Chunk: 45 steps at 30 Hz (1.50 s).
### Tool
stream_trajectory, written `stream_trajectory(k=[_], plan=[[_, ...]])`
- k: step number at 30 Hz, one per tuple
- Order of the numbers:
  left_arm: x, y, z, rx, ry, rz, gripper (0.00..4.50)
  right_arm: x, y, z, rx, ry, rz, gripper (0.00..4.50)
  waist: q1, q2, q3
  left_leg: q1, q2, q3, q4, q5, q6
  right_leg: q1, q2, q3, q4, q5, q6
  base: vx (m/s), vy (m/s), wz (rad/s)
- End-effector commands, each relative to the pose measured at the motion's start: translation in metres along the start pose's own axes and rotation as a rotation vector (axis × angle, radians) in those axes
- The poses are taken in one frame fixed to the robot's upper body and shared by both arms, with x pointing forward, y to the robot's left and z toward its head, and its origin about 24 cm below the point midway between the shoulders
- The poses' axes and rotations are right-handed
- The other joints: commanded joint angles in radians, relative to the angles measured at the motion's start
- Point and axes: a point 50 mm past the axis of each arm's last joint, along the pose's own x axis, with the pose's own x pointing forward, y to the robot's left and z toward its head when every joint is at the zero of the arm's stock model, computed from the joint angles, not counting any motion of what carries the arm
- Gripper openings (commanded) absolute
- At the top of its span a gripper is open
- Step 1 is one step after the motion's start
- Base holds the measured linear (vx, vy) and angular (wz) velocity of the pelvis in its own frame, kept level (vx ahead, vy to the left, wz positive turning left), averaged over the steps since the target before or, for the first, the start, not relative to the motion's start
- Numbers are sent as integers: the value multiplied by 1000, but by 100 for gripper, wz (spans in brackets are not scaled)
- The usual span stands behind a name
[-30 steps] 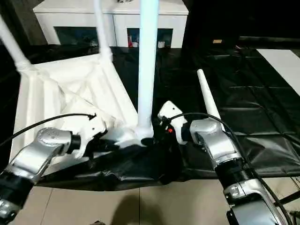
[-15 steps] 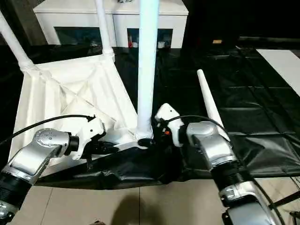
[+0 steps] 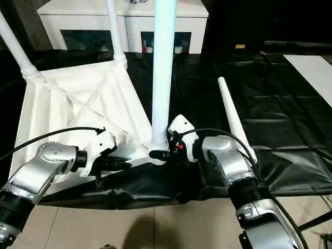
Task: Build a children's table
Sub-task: Rotate leg to tighten
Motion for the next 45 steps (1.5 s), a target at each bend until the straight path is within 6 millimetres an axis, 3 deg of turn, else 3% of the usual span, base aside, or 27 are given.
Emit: stream_trajectory(k=[1,5,6,7,9,13,14,17,18,19,20,24,27,29,30,34,38,40,45], plan=[[3,0,12,33,-52,3,0,3,-5,2,9,-10,-79,272,-5,2,-68,11,30,-3,-62,-109,47,57,-57,43,-52,25,-279,0,0,0],[14,5,11,-25,-71,99,0,15,-10,-7,98,0,-294,272,-18,2,-61,15,27,-5,-70,-183,-2,55,-59,45,-66,-120,-246,0,0,0],[22,6,12,-62,-79,149,0,21,-12,-14,184,7,-426,272,-19,1,-61,14,27,-7,-71,-192,-7,58,-61,45,-67,-139,-240,0,0,0],[22,6,12,-62,-79,149,0,21,-12,-14,184,7,-426,272,-27,5,-57,17,26,-6,-74,-212,-19,51,-59,47,-73,-172,-231,0,0,0],[37,9,18,-136,-90,246,0,33,-10,-23,302,32,-597,272,-35,5,-57,19,24,-8,-76,-240,-35,50,-60,47,-80,-243,-209,0,0,0],[49,11,24,-206,-106,325,0,43,-7,-24,390,17,-689,272,-35,5,-59,18,22,-8,-74,-238,-25,48,-60,49,-87,-271,-187,0,0,0],[60,10,28,-260,-103,382,0,51,-4,-21,427,10,-765,272,-37,6,-58,16,22,-7,-76,-238,-21,46,-58,49,-87,-272,-181,0,0,0],[73,8,33,-301,-100,444,0,63,0,-16,437,3,-820,272,-36,8,-62,21,20,-8,-75,-236,-24,43,-56,49,-87,-260,-175,0,0,0],[75,8,35,-302,-101,460,0,68,2,-11,426,-7,-813,272,-37,7,-63,13,19,-9,-75,-230,-14,48,-57,49,-87,-239,-172,0,0,0],[77,7,37,-297,-100,464,0,72,3,-8,417,-18,-797,272,-36,7,-64,12,18,-9,-75,-228,-9,47,-57,48,-87,-237,-169,0,0,0],[78,7,37,-293,-99,465,0,74,5,-6,412,-26,-785,328,-36,6,-65,12,17,-9,-74,-223,-2,48,-57,48,-87,-230,-167,0,0,0],[73,6,39,-246,-121,433,0,75,4,7,355,-97,-720,362,-33,4,-66,6,17,-8,-75,-209,27,48,-57,47,-88,-237,-157,0,0,0],[68,6,37,-229,-115,418,0,71,-1,10,326,-112,-718,389,-38,5,-65,1,18,-10,-76,-200,28,50,-58,46,-87,-234,-156,0,0,0],[59,4,30,-177,-107,348,0,58,-9,12,271,-132,-657,407,-38,3,-68,4,20,-9,-74,-191,31,51,-60,47,-86,-223,-164,0,0,0],[56,2,29,-153,-107,320,0,54,-10,12,247,-131,-621,421,-38,3,-69,-2,19,-9,-72,-169,40,54,-59,46,-81,-187,-172,0,0,0],[46,-4,24,-88,-110,215,0,38,-12,2,144,-69,-479,421,-30,7,-70,3,23,-4,-67,-132,61,50,-56,46,-73,-105,-207,0,0,0],[31,-15,21,-15,-139,38,0,15,-11,-7,37,-18,-285,421,-22,10,-70,6,29,-4,-68,-138,70,50,-55,45,-68,-73,-231,0,0,0],[25,-17,19,-8,-134,-12,0,4,-9,-11,-34,17,-205,421,-16,13,-70,11,32,-3,-67,-158,68,47,-55,43,-67,-71,-239,0,0,0],[11,-16,14,7,-100,-78,0,-18,-9,-10,-67,42,-62,421,-10,11,-70,9,30,-2,-67,-146,75,52,-54,44,-64,-36,-253,0,0,0]])
